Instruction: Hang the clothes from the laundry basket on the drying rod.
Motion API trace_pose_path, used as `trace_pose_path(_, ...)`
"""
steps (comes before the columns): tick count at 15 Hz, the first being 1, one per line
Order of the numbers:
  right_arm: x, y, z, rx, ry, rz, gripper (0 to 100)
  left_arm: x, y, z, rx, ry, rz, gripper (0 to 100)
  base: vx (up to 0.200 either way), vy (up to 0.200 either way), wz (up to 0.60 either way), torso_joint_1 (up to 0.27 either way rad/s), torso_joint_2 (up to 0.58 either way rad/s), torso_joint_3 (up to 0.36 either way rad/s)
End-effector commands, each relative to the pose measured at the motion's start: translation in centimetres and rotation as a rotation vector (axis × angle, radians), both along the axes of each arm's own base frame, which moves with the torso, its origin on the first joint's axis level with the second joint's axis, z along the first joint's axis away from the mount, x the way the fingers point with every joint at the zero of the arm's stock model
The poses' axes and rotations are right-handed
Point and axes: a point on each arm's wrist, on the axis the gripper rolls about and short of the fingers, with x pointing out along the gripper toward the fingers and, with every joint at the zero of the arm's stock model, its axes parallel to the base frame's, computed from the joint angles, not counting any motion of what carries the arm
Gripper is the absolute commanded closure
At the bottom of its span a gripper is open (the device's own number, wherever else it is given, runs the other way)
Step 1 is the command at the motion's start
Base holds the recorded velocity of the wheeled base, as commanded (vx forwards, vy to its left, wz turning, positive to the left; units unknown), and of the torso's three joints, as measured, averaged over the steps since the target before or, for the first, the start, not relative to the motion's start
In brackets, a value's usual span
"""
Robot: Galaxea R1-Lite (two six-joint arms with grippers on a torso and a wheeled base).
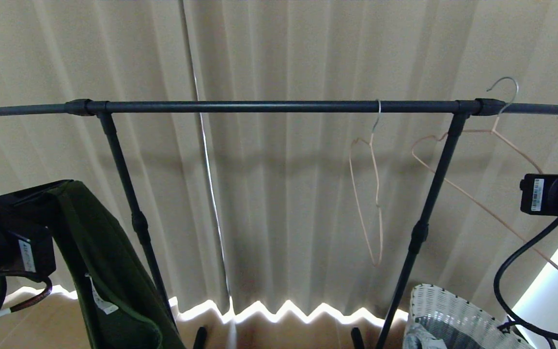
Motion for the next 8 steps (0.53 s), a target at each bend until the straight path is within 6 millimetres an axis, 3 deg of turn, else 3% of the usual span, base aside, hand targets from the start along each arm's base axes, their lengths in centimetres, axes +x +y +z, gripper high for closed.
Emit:
trace_pose_path(1, -1.3, -0.2, 0.1, 0.002, -0.017, 0.003, 100, 0.1, 0.0, -0.4, 0.015, 0.011, 0.002, 100, -0.200, 0.000, 0.00, 0.002, 0.00, -0.002)
trace_pose_path(8, -3.1, -0.4, -0.1, -0.019, -0.021, 0.019, 100, 0.1, 0.0, -0.3, 0.017, 0.011, 0.002, 100, -0.200, 0.000, 0.00, -0.002, 0.00, 0.004)
